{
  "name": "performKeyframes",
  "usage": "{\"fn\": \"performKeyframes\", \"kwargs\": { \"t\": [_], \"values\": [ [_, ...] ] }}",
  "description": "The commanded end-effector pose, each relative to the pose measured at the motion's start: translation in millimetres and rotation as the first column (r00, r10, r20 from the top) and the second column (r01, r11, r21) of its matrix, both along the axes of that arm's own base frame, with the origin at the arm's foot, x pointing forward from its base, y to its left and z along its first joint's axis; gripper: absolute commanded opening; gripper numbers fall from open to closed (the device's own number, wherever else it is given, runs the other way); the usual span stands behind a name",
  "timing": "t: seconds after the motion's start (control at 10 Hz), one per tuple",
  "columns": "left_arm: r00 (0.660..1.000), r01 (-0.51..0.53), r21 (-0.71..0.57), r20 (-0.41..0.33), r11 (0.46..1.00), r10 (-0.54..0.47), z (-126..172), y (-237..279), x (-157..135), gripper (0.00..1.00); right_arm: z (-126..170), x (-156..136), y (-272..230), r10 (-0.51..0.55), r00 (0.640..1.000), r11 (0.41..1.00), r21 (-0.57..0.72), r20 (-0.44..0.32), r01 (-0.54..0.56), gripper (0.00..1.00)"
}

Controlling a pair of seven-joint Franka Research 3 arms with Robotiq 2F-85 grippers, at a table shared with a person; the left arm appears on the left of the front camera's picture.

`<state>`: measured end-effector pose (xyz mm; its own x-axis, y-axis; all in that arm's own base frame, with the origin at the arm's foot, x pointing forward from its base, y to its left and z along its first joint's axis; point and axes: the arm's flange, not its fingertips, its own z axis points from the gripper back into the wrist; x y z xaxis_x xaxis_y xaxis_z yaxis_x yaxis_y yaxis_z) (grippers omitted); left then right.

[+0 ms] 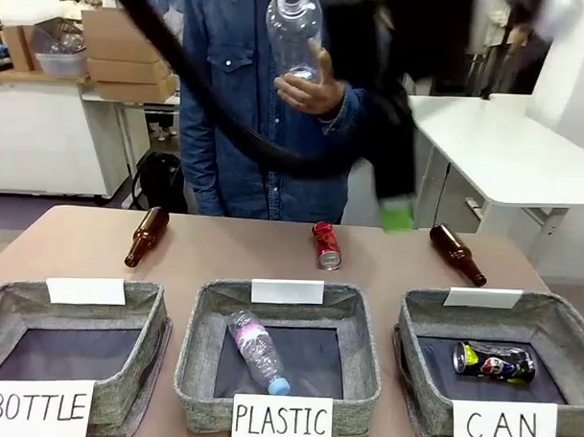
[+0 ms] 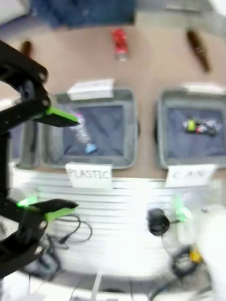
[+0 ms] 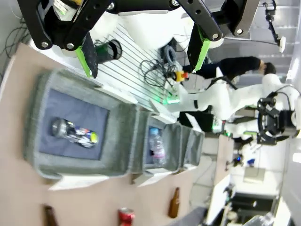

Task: Sort the can waste into the basket.
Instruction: Pick up the can waste from the table and place it in the right Fabric basket.

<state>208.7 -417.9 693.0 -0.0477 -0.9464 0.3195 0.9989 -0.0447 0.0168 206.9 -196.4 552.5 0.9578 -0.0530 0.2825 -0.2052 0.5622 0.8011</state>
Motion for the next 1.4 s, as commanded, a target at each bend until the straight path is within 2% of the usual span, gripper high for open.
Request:
{"fn": "performKeyframes", "kwargs": {
  "t": [0.0,0.1,0.2,0.3,0.4,0.5,0.6,0.7,0.8,0.9,1.3],
  "values": [
    [0.957,-0.248,-0.084,-0.174,0.965,0.231,-27.9,105.9,21.1,0.79,9.2,34.0,72.1,0.071,0.997,0.996,0.055,0.011,-0.071,1.0],
    [0.901,-0.379,-0.116,-0.271,0.918,0.337,-34.2,157.5,29.6,0.79,7.1,46.2,107.9,0.091,0.996,0.993,0.078,-0.002,-0.091,1.0],
    [0.809,-0.529,-0.133,-0.378,0.838,0.451,-44.8,215.0,39.3,0.79,6.5,54.0,136.3,0.103,0.995,0.987,0.127,-0.016,-0.1,1.0],
    [0.689,-0.67,-0.151,-0.49,0.727,0.534,-61.2,272.5,52.4,0.79,7.9,59.8,156.5,0.077,0.996,0.982,0.178,-0.043,-0.068,1.0],
    [0.406,-0.899,-0.151,-0.636,0.41,0.656,-93.2,329.7,77.5,0.79,12.9,69.0,166.5,0.015,0.995,0.973,0.231,-0.095,0.008,1.0],
    [0.231,-0.965,-0.095,-0.746,0.244,0.624,-131.4,363.2,89.5,0.79,23.1,74.0,166.3,-0.021,0.988,0.953,0.296,-0.153,0.066,1.0],
    [0.277,-0.945,-0.171,-0.872,0.279,0.405,-162.4,380.3,94.5,0.79,31.1,77.7,165.5,-0.03,0.983,0.93,0.354,-0.182,0.094,1.0],
    [0.353,-0.918,-0.323,-0.93,0.229,0.102,-180.9,396.4,95.5,0.79,34.4,83.4,169.6,-0.07,0.974,0.918,0.368,-0.216,0.148,1.0],
    [0.343,-0.936,-0.345,-0.938,0.073,-0.038,-198.7,416.2,93.8,0.79,33.4,89.6,174.6,-0.102,0.971,0.924,0.341,-0.215,0.173,1.0],
    [0.393,-0.857,-0.106,-0.768,0.505,0.506,-173.1,412.4,89.8,0.79,23.7,79.0,164.2,-0.006,0.983,0.941,0.331,-0.184,0.068,1.0],
    [0.393,-0.857,-0.106,-0.768,0.505,0.506,-173.1,412.4,89.8,0.79,23.7,79.0,164.2,-0.006,0.983,0.941,0.331,-0.184,0.068,1.0]
  ]
}}
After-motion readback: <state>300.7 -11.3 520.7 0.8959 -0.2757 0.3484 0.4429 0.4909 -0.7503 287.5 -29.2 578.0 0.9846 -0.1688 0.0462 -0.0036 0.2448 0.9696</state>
